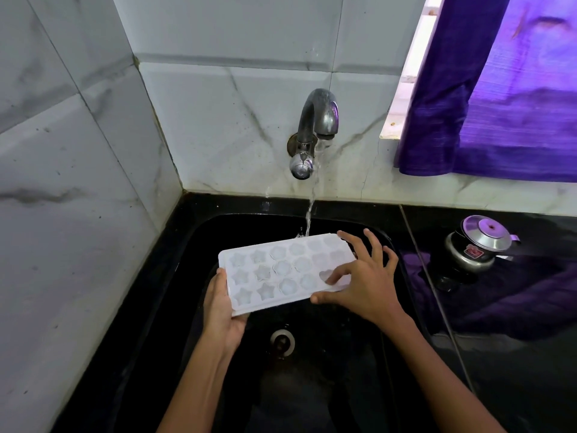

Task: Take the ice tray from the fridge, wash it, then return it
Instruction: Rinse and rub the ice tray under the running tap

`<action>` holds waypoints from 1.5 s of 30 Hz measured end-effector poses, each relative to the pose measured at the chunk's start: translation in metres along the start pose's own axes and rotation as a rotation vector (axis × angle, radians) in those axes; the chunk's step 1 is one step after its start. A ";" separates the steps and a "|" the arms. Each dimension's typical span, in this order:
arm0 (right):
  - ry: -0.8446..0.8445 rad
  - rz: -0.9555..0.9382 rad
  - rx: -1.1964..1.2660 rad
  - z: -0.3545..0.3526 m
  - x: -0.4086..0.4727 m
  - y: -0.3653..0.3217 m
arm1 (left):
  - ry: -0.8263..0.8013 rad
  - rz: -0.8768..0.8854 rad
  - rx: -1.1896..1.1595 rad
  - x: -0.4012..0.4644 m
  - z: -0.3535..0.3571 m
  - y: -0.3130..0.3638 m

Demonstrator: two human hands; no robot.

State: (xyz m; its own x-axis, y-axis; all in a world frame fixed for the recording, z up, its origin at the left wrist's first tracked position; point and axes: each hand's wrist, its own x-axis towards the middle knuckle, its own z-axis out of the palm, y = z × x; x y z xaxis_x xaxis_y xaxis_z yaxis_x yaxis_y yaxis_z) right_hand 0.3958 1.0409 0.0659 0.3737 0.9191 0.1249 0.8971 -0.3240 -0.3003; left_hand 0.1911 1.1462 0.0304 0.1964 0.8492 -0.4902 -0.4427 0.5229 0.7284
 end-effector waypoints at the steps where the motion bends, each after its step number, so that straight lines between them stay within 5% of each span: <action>1: -0.014 0.004 0.038 -0.004 0.003 0.000 | -0.006 -0.010 0.002 0.003 0.002 0.001; 8: -0.001 0.042 0.222 -0.009 0.032 -0.012 | -0.069 -0.052 0.001 0.013 0.016 0.006; 16: -0.212 -0.024 0.074 0.002 0.053 -0.022 | -0.121 -0.094 -0.036 0.019 0.017 0.008; 33: -0.073 0.077 0.188 -0.008 0.056 -0.036 | -0.142 -0.080 -0.040 0.028 0.013 0.008; 38: -0.204 0.043 -0.003 -0.001 0.057 -0.037 | -0.135 -0.075 -0.011 0.032 0.014 0.008; 45: -0.120 0.025 -0.021 -0.004 0.052 -0.037 | -0.133 -0.082 -0.004 0.030 0.013 0.003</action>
State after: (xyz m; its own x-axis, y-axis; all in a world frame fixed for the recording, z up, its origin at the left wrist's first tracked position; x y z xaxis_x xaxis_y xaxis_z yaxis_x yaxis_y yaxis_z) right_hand 0.3834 1.0998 0.0875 0.3668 0.9303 0.0033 0.8929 -0.3511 -0.2818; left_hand 0.2073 1.1745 0.0246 0.3461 0.8060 -0.4802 -0.4242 0.5910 0.6862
